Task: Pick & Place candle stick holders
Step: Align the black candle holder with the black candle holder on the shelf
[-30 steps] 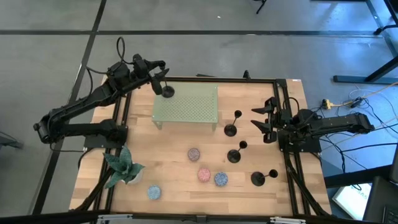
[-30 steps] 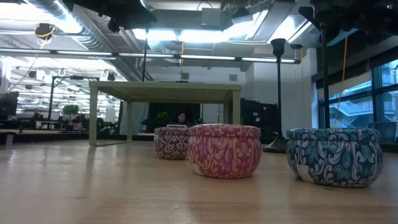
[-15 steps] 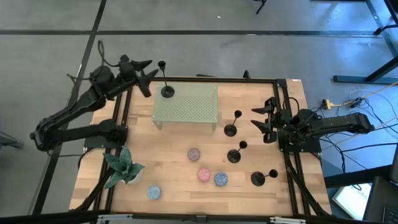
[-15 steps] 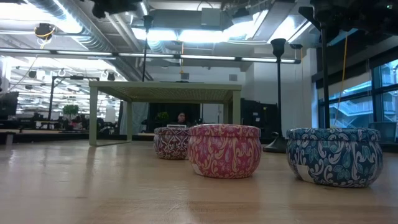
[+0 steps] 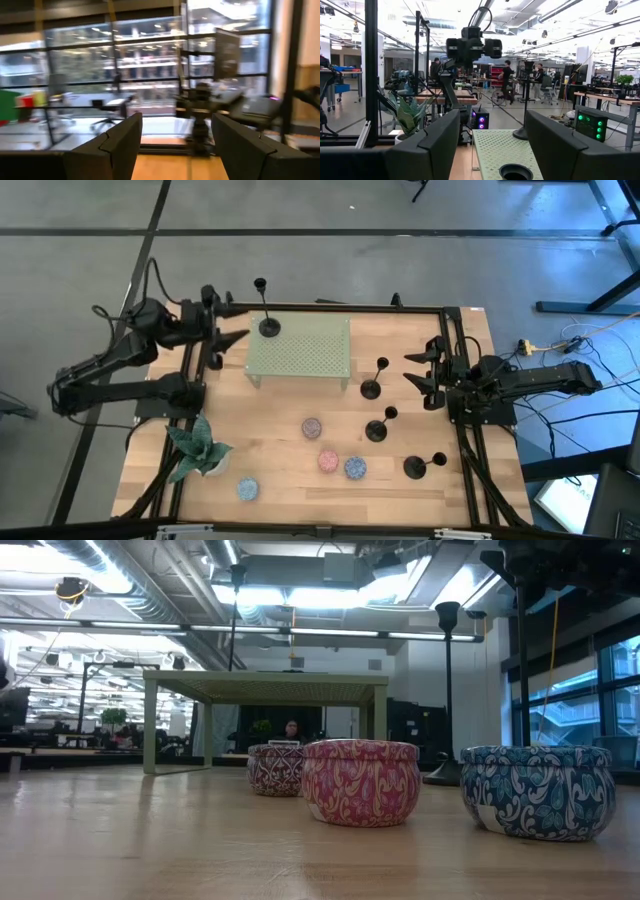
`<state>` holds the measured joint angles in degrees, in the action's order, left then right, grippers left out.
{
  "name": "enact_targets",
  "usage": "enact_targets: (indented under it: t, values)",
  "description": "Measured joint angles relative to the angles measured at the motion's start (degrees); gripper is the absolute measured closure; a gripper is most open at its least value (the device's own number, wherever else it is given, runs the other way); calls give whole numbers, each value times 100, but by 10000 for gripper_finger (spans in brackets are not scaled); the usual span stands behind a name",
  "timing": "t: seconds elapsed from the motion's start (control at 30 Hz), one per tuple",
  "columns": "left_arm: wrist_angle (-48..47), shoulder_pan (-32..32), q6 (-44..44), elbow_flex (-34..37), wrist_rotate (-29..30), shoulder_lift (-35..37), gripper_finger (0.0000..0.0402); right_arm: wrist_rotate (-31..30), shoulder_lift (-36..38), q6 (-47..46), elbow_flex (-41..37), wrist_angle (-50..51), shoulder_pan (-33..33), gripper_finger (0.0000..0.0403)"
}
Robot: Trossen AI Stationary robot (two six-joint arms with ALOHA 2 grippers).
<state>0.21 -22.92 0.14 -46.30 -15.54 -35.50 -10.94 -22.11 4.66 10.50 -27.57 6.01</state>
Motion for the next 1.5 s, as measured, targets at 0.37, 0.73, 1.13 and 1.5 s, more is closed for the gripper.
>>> enact_targets:
  t: [0.37,0.73,1.13,1.5]
  values:
    - [-8,1413,108,0,-8,-356,167,0,-90,-17,0,42,-1,174]
    - [-43,2250,111,0,40,-693,167,-734,-843,-86,0,97,-2,174]
    - [-40,2365,111,0,43,-676,167,-560,-1261,-472,0,59,-463,155]
    - [-41,2365,113,0,45,-676,167,-100,-1764,-594,-2,-210,-796,130]
